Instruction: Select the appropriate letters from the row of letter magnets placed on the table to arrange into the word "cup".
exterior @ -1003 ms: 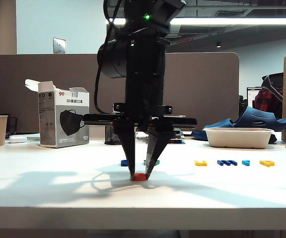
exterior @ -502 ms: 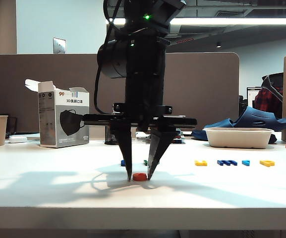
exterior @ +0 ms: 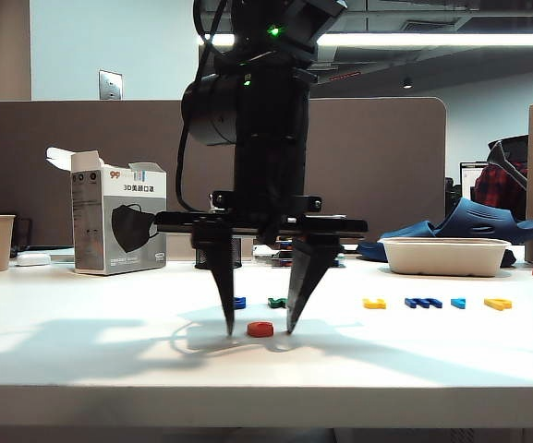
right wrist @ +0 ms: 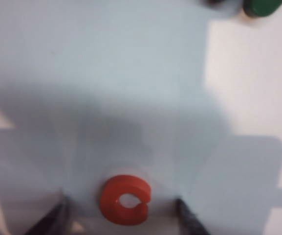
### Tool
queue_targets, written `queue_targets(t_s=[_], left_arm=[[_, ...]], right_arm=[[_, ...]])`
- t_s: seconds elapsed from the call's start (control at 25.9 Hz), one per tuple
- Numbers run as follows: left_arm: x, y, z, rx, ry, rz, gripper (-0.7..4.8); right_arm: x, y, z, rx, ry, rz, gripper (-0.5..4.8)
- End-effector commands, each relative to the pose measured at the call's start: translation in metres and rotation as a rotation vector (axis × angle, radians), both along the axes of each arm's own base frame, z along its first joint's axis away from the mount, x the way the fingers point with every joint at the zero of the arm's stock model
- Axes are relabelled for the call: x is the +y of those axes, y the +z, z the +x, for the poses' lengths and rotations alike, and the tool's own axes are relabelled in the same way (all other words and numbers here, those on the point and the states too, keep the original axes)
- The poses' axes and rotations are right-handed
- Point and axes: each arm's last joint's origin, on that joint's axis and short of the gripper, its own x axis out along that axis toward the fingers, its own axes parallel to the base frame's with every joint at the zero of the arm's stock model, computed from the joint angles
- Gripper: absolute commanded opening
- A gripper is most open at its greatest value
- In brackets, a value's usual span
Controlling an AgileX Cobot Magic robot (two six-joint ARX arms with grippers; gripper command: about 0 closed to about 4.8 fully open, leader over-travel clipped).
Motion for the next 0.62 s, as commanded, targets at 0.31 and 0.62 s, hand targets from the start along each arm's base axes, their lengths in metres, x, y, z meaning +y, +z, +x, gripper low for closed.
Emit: queue_targets(t_s=[0.31, 0.62], left_arm=[[0.000, 0.002, -0.001, -0.009, 0.000, -0.013, -0.05], [0.000, 0.002, -0.001, -0.009, 0.001, -0.013, -0.05]], right_arm=[[0.001, 0.007, 0.002, 0.001, 0.007, 0.033, 3.38], [-0.001, 0.026, 0.011, -0.017, 0.017, 0.039, 3.38]])
